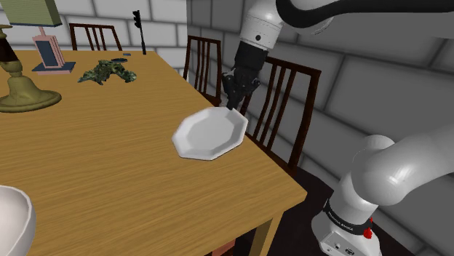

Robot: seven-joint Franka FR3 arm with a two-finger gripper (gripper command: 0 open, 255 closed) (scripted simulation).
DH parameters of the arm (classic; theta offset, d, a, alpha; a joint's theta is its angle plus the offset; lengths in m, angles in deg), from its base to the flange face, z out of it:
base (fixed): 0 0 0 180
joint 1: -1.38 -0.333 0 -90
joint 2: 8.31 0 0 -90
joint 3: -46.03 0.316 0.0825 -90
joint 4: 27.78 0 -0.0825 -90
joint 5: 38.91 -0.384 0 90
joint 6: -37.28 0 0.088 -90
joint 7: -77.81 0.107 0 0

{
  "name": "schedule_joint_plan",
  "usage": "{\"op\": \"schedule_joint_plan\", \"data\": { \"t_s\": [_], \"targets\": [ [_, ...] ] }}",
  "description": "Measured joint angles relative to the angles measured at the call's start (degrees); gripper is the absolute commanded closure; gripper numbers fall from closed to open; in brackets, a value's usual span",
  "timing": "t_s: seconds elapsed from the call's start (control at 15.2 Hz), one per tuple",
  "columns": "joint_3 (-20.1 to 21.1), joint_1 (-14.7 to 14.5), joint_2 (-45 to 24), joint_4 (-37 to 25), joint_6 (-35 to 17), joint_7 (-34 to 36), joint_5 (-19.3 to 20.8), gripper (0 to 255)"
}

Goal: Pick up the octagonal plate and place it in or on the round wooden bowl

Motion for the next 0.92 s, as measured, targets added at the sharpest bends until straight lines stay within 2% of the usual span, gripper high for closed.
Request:
{"op": "schedule_joint_plan", "data": {
  "t_s": [0.92],
  "targets": [
    [-0.97,0.59,-2.52,-12.39,9.81,1.79,1.42,255]
  ]
}}
